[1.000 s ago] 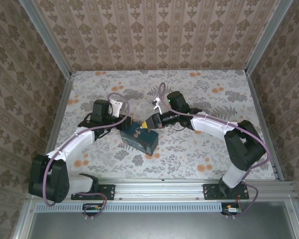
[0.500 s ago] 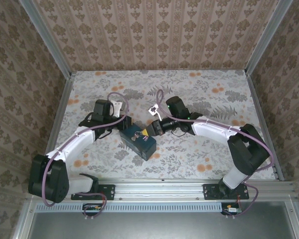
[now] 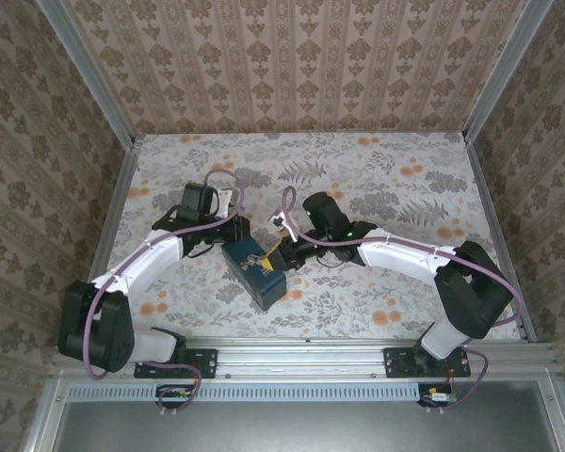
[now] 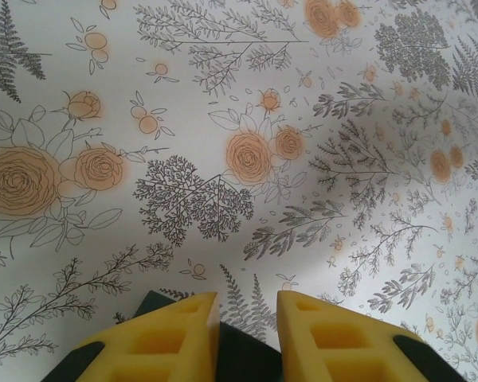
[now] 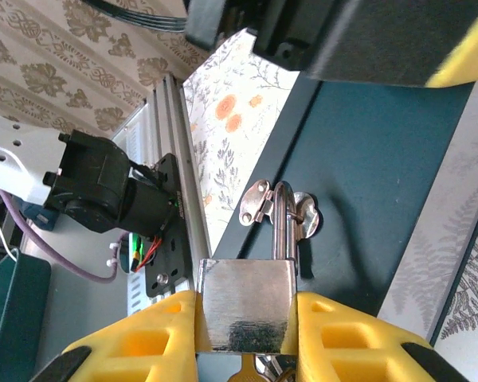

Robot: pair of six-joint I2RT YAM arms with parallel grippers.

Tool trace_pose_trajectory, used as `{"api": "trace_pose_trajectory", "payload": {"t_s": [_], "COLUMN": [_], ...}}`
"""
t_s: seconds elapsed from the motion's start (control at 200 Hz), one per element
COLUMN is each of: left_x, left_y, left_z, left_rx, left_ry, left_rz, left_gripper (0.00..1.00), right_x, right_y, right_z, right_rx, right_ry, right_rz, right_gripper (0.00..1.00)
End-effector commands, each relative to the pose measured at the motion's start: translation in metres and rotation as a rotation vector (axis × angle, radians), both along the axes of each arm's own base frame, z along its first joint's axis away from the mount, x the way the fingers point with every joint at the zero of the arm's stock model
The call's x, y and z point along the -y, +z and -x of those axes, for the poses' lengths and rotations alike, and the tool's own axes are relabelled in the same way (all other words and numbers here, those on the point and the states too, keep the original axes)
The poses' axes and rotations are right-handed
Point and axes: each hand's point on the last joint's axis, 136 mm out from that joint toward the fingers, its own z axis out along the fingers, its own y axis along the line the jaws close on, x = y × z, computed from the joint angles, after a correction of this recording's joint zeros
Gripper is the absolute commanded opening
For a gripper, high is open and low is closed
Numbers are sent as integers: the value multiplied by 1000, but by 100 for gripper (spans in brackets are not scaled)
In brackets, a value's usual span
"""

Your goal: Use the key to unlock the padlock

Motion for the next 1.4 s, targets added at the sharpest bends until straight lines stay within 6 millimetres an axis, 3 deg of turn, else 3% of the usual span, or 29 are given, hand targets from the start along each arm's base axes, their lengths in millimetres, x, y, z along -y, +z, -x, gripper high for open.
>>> {"api": "trace_pose_trajectory", "payload": {"t_s": [0.0, 0.195, 0.315, 0.5, 0.68, 0.905, 1.185, 1.395], "left_x": [-1, 0, -8, -20, -33, -53, -39, -33], "left_y": [-19, -25, -16, 10, 17, 6, -6, -11], "left_z": [14, 16, 7, -11, -18, 1, -13, -9], "left_rx": [-114, -146, -137, -115, -125, -175, -177, -204], "left_ry": [2, 7, 41, 73, 90, 101, 98, 78], "left_rz": [-12, -7, -14, -19, -9, -31, 54, 67], "left_gripper": [25, 23, 26, 35, 36, 36, 35, 32], "right_x": [-7, -17, -18, -5, 5, 3, -10, -14], "right_y": [6, 10, 4, -7, -3, 15, 46, 41], "right_z": [5, 15, 8, -21, -42, -48, -43, -35], "right_rx": [76, 135, 138, 219, 241, 240, 195, 155], "right_ry": [52, 138, 114, -58, -123, -107, -101, -99], "right_rz": [-12, -11, 32, 126, 122, 62, -105, -112], "right_gripper": [24, 26, 22, 20, 21, 21, 21, 21]}}
